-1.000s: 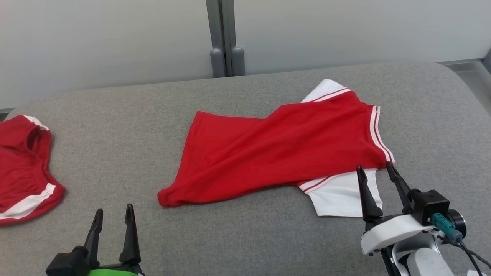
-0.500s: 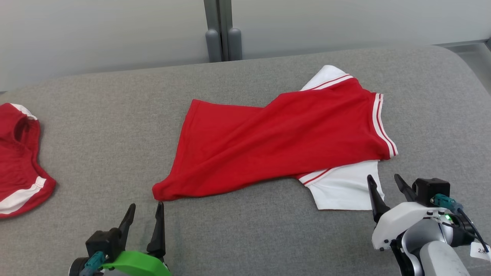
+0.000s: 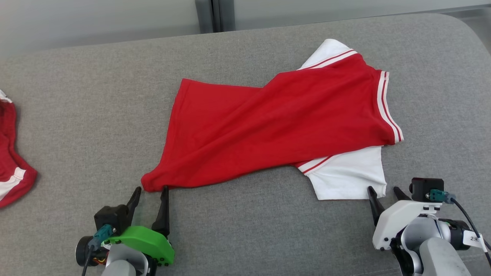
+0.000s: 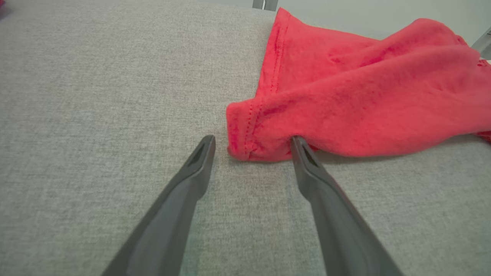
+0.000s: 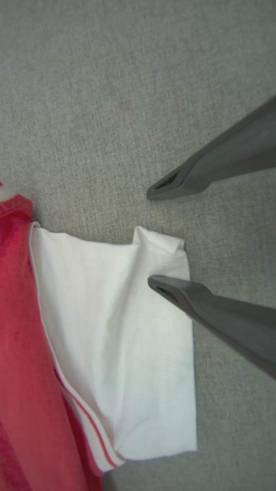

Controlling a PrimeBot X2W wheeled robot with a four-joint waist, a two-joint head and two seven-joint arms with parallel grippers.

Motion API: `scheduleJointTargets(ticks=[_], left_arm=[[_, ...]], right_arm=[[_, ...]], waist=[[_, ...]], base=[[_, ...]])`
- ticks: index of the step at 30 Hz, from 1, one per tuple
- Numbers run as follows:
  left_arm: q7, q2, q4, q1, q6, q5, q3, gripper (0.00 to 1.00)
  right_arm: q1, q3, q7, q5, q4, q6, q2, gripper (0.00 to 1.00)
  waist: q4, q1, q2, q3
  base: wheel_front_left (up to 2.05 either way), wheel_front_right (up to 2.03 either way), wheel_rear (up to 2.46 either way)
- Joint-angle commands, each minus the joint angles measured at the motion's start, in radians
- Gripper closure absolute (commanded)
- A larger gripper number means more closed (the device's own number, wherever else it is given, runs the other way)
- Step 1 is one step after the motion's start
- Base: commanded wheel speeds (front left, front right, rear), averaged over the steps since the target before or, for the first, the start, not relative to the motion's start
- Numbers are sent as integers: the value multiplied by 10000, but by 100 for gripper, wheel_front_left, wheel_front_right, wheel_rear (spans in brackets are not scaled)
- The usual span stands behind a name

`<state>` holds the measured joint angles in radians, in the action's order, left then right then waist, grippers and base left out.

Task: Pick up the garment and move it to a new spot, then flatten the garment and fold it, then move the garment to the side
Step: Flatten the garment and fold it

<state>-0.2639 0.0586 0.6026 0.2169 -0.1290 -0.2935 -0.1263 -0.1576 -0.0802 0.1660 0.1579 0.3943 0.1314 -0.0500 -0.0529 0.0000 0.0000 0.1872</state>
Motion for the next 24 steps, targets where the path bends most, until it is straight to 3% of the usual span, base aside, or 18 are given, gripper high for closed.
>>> scheduleJointTargets(ticks=[1,19,20,21,22,23,24], left_arm=[[-7,23,38,197,-22,65,45,0],[-6,-6,653,787,-23,-26,32,0],[-7,-10,666,830,-23,-77,7,51],[-6,-16,693,855,-23,-116,-47,70],[-6,-18,722,877,-23,-136,-97,100],[-6,-19,741,904,-23,-183,-132,100],[-6,-22,784,912,-23,-236,-201,100]], right_arm=[[-136,56,-102,88,142,-14,-11,0],[-765,1404,333,-233,1913,47,127,0],[-717,1488,418,-196,1983,49,139,0],[-682,1555,462,-165,2033,54,152,16],[-633,1617,506,-149,2065,55,164,69],[-580,1650,533,-137,2074,55,167,88],[-501,1694,549,-130,2072,55,167,100]], waist=[[-22,0,0,90],[11,0,0,431],[11,0,0,440],[10,0,0,440],[10,0,0,432],[9,0,0,420],[2,0,0,397]], base=[[0,0,0],[0,0,0],[0,0,0],[0,0,0],[0,0,0],[0,0,0],[0,0,0]])
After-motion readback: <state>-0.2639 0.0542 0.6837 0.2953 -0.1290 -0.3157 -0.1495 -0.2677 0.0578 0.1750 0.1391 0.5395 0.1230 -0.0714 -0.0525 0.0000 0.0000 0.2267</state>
